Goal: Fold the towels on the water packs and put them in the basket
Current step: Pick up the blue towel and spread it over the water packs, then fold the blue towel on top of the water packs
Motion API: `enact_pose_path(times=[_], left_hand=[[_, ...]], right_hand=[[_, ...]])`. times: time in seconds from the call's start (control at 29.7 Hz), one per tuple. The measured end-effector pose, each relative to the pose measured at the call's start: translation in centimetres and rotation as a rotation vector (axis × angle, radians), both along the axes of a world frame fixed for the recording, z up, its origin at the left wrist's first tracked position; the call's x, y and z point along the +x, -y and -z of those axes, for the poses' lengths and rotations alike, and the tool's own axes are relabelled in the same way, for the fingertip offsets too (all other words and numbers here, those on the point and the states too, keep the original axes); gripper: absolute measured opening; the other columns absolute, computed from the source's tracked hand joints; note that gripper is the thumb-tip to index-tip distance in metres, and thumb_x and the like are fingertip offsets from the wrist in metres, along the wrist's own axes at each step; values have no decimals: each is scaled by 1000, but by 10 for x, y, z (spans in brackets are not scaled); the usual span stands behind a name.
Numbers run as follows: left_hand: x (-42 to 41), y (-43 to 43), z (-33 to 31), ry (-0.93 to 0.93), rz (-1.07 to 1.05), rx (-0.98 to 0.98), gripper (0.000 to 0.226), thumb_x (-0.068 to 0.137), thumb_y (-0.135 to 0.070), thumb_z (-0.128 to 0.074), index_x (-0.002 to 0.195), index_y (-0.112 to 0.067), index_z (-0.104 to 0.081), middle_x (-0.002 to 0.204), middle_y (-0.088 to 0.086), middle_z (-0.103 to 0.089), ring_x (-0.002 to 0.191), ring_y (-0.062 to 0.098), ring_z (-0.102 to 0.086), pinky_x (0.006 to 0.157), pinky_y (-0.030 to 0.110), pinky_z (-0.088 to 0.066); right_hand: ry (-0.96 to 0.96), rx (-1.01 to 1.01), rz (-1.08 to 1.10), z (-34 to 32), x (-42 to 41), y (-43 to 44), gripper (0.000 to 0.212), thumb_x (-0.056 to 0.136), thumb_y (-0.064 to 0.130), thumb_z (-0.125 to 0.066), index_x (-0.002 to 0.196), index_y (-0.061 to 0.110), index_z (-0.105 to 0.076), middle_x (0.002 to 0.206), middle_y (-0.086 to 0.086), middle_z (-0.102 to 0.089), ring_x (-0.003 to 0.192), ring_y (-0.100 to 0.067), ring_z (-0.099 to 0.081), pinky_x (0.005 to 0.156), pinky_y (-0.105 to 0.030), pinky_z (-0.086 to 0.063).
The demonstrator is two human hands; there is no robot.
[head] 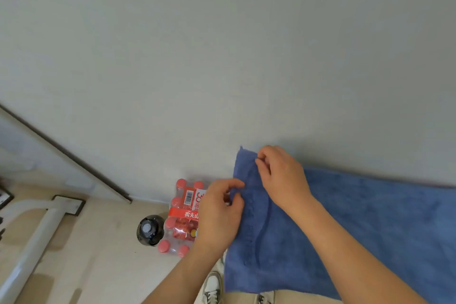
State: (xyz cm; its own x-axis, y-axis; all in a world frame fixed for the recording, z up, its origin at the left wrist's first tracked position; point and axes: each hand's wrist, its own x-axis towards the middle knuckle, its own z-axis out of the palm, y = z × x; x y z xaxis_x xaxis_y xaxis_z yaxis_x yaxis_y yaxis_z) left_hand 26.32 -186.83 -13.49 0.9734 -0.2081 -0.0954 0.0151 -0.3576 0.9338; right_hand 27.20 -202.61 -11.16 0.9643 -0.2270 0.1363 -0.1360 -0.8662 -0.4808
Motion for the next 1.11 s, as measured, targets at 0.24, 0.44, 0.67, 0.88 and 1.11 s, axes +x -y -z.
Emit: enact_pose_path(times=[0.24, 0.44, 0.67, 0.88, 1.11], left_hand=[[8, -10, 9, -107, 183, 185, 40, 86, -10, -57, 119, -32, -53, 103, -8, -57, 84, 10, -61, 81, 33, -52], [-31, -38, 18, -166, 318, 274, 37, 84, -16, -63, 108, -43, -53, 88, -17, -58, 71, 3, -60, 67, 18, -50], [-17, -36, 20, 117, 383, 475, 37, 87, -17, -57, 123, -26, -57, 111, -5, -56, 92, 13, -58, 76, 21, -43], [10, -21, 8, 213, 335, 368, 27, 92, -16, -53, 116, -22, -64, 104, -9, -60, 90, 7, -54, 74, 9, -36], [57, 25, 20, 621, 600, 612, 42, 90, -22, -35, 126, -15, -56, 134, -3, -56, 101, 29, -55, 71, 39, -49]], right_hand=[[-332, -201, -152, 19, -20, -9, 57, 97, 38, -42, 149, 18, -28, 156, -5, -25, 143, -22, -26, 109, -40, -35], [-426, -346, -188, 36, -32, -12, 79, 85, 58, 4, 153, 18, -2, 161, -6, 3, 149, -22, -1, 118, -43, -9], [-426, -314, -151, 29, -29, -14, 80, 83, 60, 9, 153, 23, 0, 161, 0, 3, 148, -16, 4, 118, -45, -3], [-102, -287, 67, 10, -90, -30, 38, 89, 37, -54, 122, 21, -61, 113, 1, -59, 100, -22, -57, 77, -39, -46], [-290, -274, 9, 27, -131, -61, 54, 83, 52, -45, 128, 25, -56, 115, 0, -56, 93, -19, -59, 70, -33, -54]])
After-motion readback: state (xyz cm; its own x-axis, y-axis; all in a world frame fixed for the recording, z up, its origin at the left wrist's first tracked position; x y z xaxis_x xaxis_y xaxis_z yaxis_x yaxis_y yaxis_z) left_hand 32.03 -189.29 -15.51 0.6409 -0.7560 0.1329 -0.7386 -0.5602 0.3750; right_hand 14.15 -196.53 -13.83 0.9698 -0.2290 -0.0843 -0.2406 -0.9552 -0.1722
